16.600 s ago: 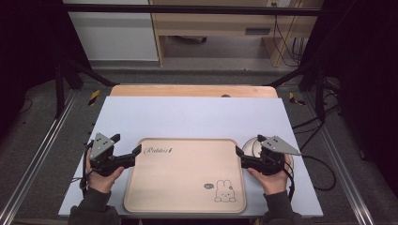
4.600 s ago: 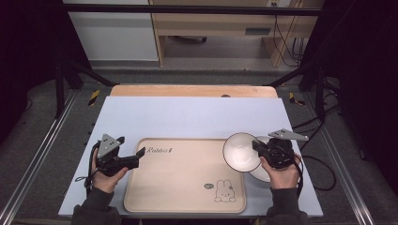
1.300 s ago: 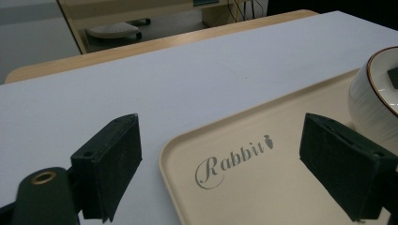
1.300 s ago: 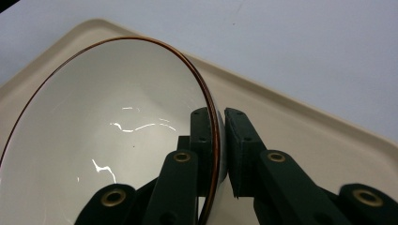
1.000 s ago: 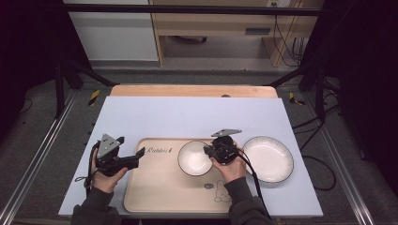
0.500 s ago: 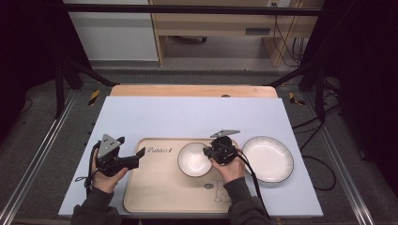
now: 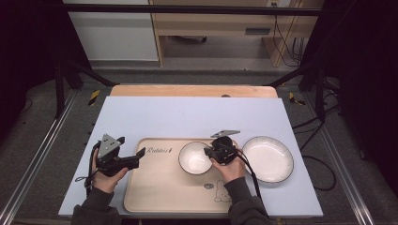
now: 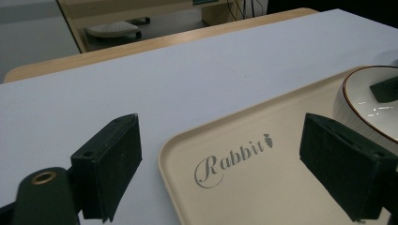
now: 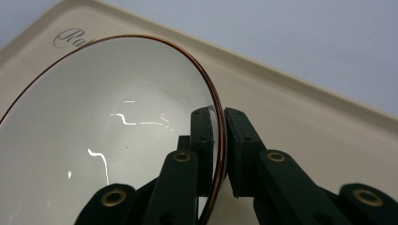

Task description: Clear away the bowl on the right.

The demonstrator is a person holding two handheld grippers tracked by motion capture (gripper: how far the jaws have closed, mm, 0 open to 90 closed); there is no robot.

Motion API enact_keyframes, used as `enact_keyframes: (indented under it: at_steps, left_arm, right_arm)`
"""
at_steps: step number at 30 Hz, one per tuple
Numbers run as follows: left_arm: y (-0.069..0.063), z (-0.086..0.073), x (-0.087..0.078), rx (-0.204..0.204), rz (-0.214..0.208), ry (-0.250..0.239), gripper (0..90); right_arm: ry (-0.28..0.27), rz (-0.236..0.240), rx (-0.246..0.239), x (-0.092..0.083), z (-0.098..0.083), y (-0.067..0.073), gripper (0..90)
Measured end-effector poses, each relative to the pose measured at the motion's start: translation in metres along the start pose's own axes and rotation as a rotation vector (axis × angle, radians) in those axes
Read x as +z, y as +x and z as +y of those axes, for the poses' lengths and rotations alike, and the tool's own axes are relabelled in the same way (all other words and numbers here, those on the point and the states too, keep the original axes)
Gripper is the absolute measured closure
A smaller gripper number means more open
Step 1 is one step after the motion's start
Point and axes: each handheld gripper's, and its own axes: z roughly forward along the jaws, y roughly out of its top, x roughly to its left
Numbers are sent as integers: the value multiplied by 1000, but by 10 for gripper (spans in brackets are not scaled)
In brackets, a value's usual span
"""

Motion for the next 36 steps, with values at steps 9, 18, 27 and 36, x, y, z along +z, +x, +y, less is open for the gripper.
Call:
enact_keyframes:
  at_steps: [9, 18, 27, 36]
  left_arm:
    - [1, 0, 0, 1, 1, 4, 128]
    - [1, 0, 0, 0, 1, 6, 128]
    - [2, 0, -1, -6, 0, -1, 129]
    - [3, 0, -2, -13, 4, -6, 129]
  right_arm:
    - [6, -12, -3, 2, -1, -2, 824]
    - [-11, -17, -19, -2, -1, -2, 811]
    - [-81, -34, -51, -17, 0, -4, 640]
    - [-195, -38, -82, -38, 1, -5, 442]
